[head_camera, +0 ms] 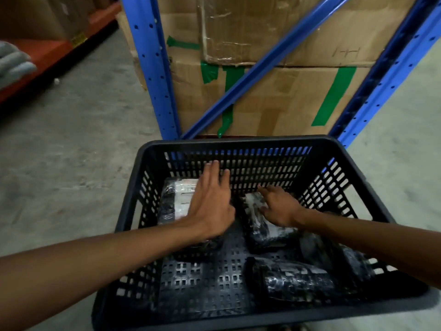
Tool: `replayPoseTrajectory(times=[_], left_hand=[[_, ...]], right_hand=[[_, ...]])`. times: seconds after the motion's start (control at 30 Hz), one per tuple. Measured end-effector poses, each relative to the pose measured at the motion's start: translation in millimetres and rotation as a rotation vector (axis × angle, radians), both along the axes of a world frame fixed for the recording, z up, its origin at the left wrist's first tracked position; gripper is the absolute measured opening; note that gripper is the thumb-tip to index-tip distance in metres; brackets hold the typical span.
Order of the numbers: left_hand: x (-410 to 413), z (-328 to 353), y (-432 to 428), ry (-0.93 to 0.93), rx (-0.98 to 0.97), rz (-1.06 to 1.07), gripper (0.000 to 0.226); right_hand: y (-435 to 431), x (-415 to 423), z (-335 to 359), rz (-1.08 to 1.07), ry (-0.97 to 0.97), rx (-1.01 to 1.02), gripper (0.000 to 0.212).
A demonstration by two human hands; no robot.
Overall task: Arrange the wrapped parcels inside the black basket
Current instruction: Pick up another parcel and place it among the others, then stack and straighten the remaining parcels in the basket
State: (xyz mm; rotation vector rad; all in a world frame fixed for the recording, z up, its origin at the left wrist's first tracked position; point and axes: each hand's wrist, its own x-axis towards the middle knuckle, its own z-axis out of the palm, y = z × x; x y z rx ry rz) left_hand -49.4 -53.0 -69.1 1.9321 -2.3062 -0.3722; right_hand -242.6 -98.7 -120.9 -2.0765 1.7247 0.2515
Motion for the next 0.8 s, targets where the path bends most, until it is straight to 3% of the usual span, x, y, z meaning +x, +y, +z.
replayPoseTrajectory(times=[0.1,0.27,0.37,0.5,0.6,0.7,0.77,0.8], left_hand=[[-52,-21,2,-0.099,0.118,-0.251,0.092],[-109,-91,-14,-0.344,0.409,-0.315,0.117],[-120,-116,-21,-0.31,0.448,-0.18,0.118],[-118,-129,-17,-0.31,0.358,-0.188,0.132],[-104,-135,-20,-0.261,0.308,-0.282,0.127],[-96,-123,-27,-0.287,0.363,-0.376,0.122],[-93,-102,-35,-0.174,0.437,-0.357,0.111],[-90,-88,-40,-0.041,0.46,-0.321,0.098]], right_hand=[[11,-48,-8,0.25,0.301,0.106,0.097],[19,-60,-50,0.382,0.544,0.105,0.101],[12,-46,-81,0.225,0.566,0.183,0.097],[22,-41,-106,0.071,0.448,-0.006,0.077],[21,-49,-104,0.159,0.413,-0.049,0.066],[15,-43,-81,0.25,0.544,0.078,0.076],[2,-37,-40,0.289,0.524,0.199,0.079],[-10,-38,-14,0.284,0.451,0.203,0.07]])
